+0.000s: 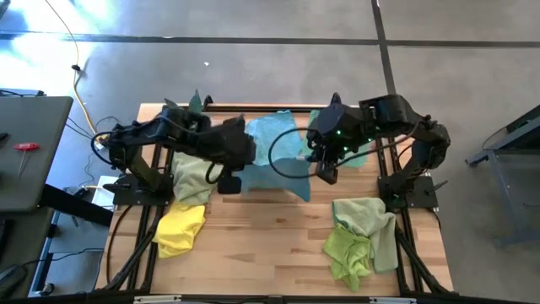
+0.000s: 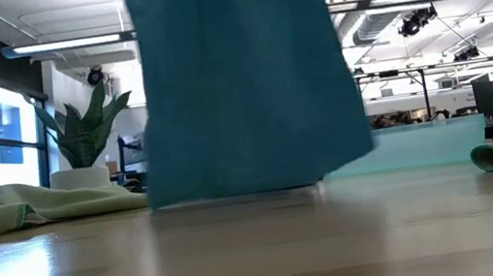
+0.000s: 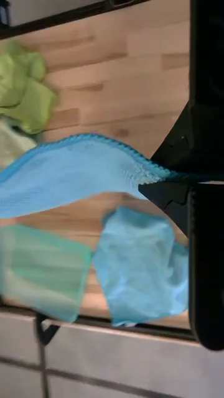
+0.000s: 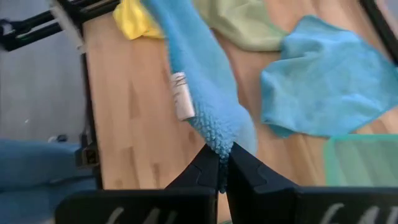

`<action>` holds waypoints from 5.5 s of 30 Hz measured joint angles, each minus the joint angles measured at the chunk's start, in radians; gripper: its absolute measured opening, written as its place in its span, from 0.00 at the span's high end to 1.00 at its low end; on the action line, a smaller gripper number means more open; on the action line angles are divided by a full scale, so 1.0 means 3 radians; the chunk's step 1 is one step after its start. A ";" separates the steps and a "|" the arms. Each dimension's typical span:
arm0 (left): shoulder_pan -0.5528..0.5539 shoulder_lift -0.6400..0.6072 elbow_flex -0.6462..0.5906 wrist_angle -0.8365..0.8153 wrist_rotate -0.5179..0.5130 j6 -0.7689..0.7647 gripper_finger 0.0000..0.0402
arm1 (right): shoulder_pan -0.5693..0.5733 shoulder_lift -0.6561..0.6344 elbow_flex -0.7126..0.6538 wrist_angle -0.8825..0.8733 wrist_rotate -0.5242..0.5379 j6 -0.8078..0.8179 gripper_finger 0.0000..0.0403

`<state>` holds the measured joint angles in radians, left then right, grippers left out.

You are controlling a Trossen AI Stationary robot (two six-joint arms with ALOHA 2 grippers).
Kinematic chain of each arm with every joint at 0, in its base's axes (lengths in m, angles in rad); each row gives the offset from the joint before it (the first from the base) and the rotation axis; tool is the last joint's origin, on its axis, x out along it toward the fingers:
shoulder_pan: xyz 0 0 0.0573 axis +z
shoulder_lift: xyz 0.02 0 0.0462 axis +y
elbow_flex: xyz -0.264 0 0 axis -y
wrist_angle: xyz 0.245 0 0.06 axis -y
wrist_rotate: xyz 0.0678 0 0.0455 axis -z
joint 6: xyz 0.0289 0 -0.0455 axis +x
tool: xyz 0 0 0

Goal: Fold microfiber towels
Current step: Fold the bottom blue microfiber cloth

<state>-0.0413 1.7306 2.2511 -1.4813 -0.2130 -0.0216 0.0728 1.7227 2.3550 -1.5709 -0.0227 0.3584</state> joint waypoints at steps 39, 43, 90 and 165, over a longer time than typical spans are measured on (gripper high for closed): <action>0.0175 0.0010 0.0001 -0.0074 -0.0368 0.0228 1.00 | -0.0254 -0.0004 -0.0163 0.0001 0.0136 -0.0373 1.00; -0.0089 0.0032 0.0002 -0.0075 -0.0207 -0.0068 1.00 | 0.0007 -0.0008 -0.0541 0.0003 0.0064 -0.0236 1.00; -0.1639 0.1777 -0.0008 0.0202 0.0255 -0.1218 1.00 | 0.1514 0.0015 -0.3212 0.3030 -0.0341 0.1190 1.00; -0.1286 -0.0185 -0.4273 0.3309 -0.0293 -0.2466 0.74 | 0.0519 0.0722 -0.3578 0.3380 0.0033 0.1262 0.53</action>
<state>-0.4271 1.6751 0.9691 -0.4884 -0.3008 -0.7613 0.2286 1.9392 1.2818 -0.5569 -0.0126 0.7369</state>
